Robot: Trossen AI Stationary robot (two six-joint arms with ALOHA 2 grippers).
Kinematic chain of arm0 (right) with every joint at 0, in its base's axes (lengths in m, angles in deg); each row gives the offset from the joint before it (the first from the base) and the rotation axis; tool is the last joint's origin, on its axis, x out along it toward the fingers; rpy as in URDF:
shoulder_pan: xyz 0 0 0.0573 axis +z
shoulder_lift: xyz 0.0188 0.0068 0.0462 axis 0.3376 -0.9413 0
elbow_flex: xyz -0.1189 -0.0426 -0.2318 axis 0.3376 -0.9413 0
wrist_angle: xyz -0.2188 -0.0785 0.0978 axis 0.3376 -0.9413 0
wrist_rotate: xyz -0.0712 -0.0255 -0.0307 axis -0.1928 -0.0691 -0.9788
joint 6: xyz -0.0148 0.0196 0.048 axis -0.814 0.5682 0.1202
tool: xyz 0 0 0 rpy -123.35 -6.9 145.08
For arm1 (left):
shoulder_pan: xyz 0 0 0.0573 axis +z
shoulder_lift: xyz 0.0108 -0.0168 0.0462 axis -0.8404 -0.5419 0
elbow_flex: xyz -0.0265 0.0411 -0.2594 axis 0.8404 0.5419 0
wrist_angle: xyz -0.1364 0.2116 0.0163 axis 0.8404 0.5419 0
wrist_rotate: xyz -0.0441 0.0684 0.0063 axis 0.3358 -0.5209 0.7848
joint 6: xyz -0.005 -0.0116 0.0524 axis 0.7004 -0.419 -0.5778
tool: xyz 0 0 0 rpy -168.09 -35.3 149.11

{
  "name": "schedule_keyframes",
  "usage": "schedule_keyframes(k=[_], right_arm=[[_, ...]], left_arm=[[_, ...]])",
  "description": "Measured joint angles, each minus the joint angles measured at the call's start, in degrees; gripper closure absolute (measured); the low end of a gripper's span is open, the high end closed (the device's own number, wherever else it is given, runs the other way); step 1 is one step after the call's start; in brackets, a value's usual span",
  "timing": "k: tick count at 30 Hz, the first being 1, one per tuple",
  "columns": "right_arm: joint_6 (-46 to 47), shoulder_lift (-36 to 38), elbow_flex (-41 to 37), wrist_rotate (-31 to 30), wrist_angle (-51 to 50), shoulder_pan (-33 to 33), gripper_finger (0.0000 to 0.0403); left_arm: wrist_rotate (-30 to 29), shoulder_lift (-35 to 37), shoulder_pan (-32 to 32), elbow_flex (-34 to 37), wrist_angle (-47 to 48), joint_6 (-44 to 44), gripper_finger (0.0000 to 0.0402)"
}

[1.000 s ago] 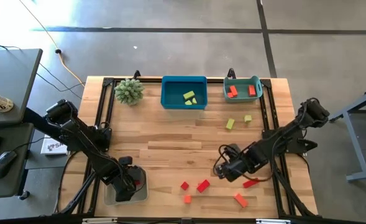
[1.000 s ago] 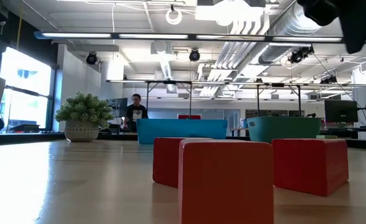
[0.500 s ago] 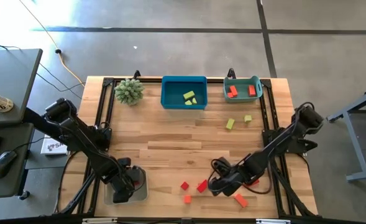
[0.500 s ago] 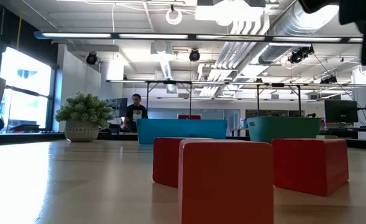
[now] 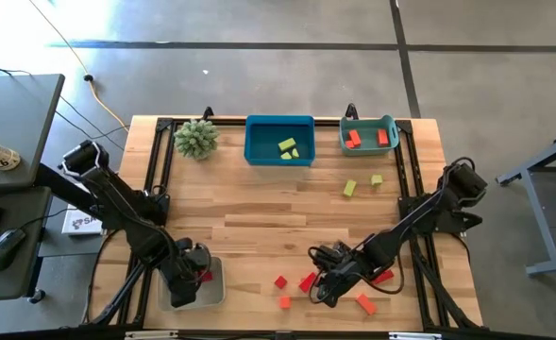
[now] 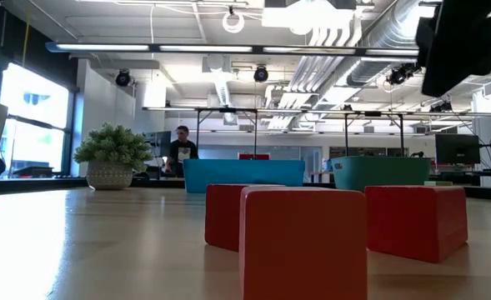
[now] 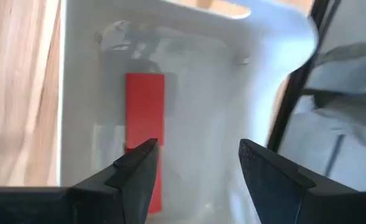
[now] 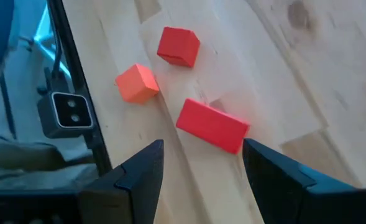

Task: Sort & place blocks by color
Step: Put the orange block into the green bin

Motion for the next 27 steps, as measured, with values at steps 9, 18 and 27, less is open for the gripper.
schedule_keyframes(k=[9, 18, 27], right_arm=[[3.1, 0.1, 0.0, 8.4, -6.8, -0.4, 0.0197], [21.0, 0.1, 0.0, 11.0, -14.8, 4.8, 0.0197], [31.2, -0.7, 0.0, 10.7, -16.9, 10.7, 0.0195]], left_arm=[[-0.8, 4.4, 0.0, 0.0, -1.0, 5.4, 0.0188], [-2.8, 4.9, 0.0, 0.0, -1.0, 6.3, 0.0188], [-2.8, 4.9, 0.0, 0.0, -0.9, 6.2, 0.0188]])
